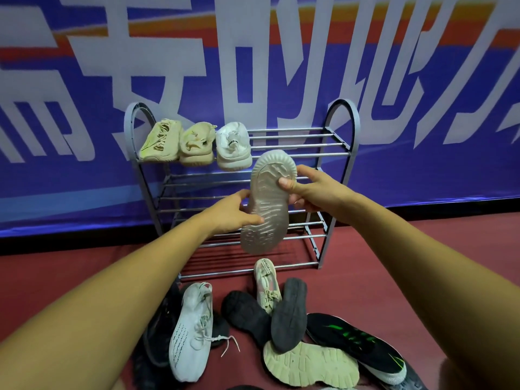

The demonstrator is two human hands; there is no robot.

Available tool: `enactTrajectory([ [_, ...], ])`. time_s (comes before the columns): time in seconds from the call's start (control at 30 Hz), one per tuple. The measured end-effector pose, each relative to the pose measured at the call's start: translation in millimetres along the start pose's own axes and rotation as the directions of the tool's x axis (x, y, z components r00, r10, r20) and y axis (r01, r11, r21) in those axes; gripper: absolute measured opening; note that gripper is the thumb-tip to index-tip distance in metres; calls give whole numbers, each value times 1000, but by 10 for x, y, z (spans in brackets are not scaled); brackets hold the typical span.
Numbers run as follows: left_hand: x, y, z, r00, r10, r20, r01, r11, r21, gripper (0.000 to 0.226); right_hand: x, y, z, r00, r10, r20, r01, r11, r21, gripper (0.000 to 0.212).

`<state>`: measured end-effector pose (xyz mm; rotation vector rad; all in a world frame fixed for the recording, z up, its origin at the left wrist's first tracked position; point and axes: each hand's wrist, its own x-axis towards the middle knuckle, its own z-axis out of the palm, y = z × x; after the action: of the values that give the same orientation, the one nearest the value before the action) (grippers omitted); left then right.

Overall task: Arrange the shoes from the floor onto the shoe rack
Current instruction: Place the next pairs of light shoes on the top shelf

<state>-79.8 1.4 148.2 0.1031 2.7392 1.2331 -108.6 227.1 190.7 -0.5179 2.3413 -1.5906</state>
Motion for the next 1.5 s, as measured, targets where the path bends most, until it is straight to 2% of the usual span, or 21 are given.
enactTrajectory([
  [0.13,1,38,17,986,71,-153,-75,997,-26,49,48,69,78,996,18,-83,-9,995,99,37],
  [0.27,5,139,41,942,143,-304,-110,986,123,30,70,99,181,995,23,-95,-15,997,76,43],
  [0.37,-13,179,58,940,177,-290,-136,978,158,30,99,111,275,997,-1,-79,6,998,63,41],
  [0.43,-6,184,73,943,205,-263,-165,972,169,31,138,107,332,988,19,-151,0,993,121,38],
  [0.6,29,148,32,964,232,-126,-232,973,18,39,257,59,337,949,158,-273,-83,960,267,19],
  [0.67,39,134,21,968,243,-65,-245,969,-22,43,309,76,312,933,177,-312,-86,955,283,20],
  [0.77,66,126,34,968,215,-131,-218,976,-10,37,331,98,272,920,179,-349,-77,955,286,20],
  [0.83,95,103,32,969,124,-216,-122,992,20,34,348,97,246,914,197,-356,-65,934,352,19],
  [0.9,90,97,14,977,-48,-207,39,998,-48,38,385,83,215,907,209,-366,-27,896,443,20],
  [0.97,58,100,-9,986,-165,-34,157,973,-172,41,425,77,185,898,224,-379,-7,868,496,23],
  [1.03,28,76,-30,975,-137,175,193,913,-361,34,454,87,165,900,225,-373,4,852,523,23],
  [1.1,23,70,-50,969,-61,241,178,848,-500,21,471,103,143,913,210,-349,17,836,549,23],
  [1.23,100,86,-58,993,-40,109,98,797,-596,17,481,146,114,949,172,-266,11,821,571,31],
  [1.37,181,99,-42,998,-57,10,50,764,-643,20,463,166,57,966,115,-232,36,828,559,28],
  [1.43,197,153,-26,998,-62,-26,28,740,-672,23,431,176,20,971,93,-221,37,853,521,28],
  [1.5,217,211,-13,996,-73,-58,9,698,-716,24,397,199,-4,984,104,-144,-31,899,437,27],
])
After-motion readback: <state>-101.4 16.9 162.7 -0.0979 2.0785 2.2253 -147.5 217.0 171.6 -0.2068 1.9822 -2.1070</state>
